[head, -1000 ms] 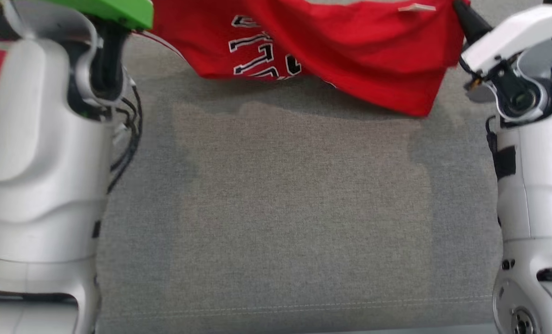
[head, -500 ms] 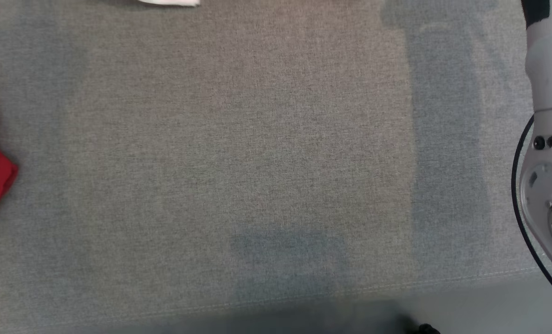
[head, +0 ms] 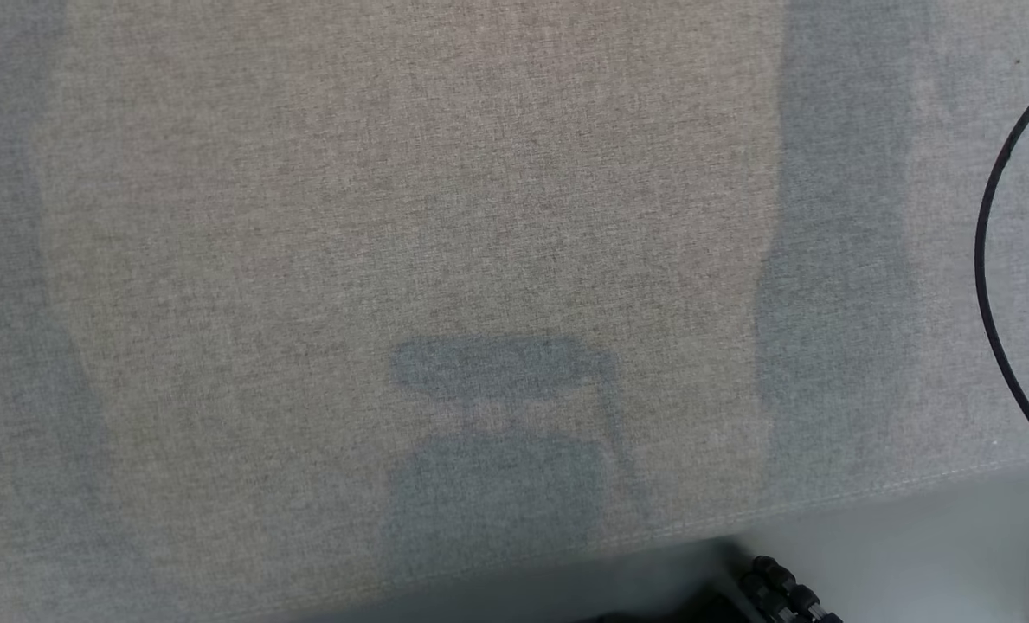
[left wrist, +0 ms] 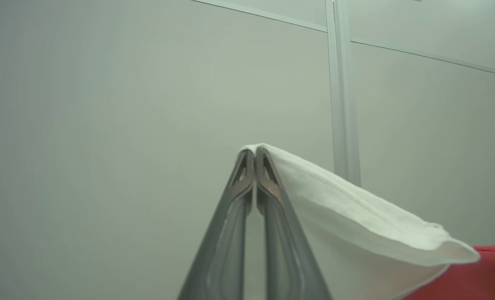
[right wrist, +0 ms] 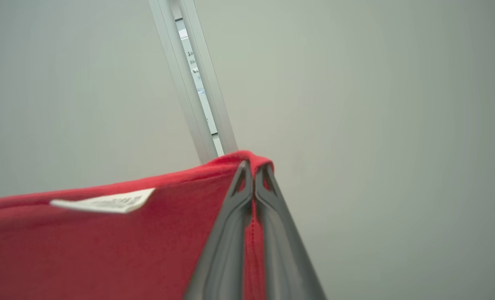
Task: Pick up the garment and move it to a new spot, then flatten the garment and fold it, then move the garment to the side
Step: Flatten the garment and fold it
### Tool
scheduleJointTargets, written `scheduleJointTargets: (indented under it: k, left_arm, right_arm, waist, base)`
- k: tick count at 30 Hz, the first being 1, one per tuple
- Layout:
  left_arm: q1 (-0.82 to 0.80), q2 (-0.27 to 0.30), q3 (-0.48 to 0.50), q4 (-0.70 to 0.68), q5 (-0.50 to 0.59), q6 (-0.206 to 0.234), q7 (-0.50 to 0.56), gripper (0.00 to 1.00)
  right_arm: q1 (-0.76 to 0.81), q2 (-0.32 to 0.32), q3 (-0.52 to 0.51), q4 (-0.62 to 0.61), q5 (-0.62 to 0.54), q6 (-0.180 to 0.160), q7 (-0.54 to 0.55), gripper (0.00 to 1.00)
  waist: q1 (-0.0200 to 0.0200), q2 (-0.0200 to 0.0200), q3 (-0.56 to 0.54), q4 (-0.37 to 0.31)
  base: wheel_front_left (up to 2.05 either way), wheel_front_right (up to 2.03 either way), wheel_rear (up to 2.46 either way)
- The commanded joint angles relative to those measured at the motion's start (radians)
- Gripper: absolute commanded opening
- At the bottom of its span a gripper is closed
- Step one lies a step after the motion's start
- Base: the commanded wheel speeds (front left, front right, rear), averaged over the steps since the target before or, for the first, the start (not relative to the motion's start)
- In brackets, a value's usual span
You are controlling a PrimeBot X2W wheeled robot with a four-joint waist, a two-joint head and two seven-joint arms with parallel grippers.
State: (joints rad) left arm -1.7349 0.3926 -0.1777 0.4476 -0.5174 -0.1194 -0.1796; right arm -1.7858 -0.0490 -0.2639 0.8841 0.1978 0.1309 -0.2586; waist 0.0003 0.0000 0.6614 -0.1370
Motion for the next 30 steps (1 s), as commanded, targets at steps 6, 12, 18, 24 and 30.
scheduleJointTargets:
  k: [6, 12, 18, 24, 30]
  left_arm:
    - [-0.042, 0.038, -0.021, 0.04, 0.026, -0.006, -0.035, 0.0]
    - [-0.083, -0.004, -0.029, 0.092, 0.006, 0.007, -0.032, 0.0]
    - [-0.034, -0.013, -0.088, 0.115, -0.031, -0.007, 0.044, 0.0]
    - [0.032, -0.005, -0.133, 0.073, -0.11, -0.011, 0.127, 0.0]
    - [0.106, 0.028, -0.154, 0.012, -0.183, -0.011, 0.199, 0.0]
  right_arm:
    - [0.063, -0.003, -0.006, -0.154, 0.011, -0.001, -0.006, 0.0]
    - [0.126, -0.003, 0.001, -0.173, 0.025, -0.001, -0.006, 0.0]
    - [0.136, -0.004, 0.093, -0.103, -0.004, 0.0, -0.006, 0.0]
    - [0.105, -0.002, 0.132, -0.031, -0.018, 0.0, 0.03, 0.0]
    - [0.154, -0.009, 0.239, 0.012, 0.013, 0.0, 0.114, 0.0]
  waist:
    - [-0.0003, 0.0, -0.032, -0.045]
    - [-0.0003, 0.0, -0.051, -0.062]
    - [-0.0003, 0.0, 0.006, -0.046]
    - [-0.0003, 0.0, 0.052, -0.014]
    - [-0.0003, 0.0, 0.044, 0.009]
  base:
    - [0.0, 0.0, 0.0]
    - [0.0, 0.0, 0.0]
    - [0.0, 0.0, 0.0]
    - [0.0, 0.0, 0.0]
    - [0.0, 0.0, 0.0]
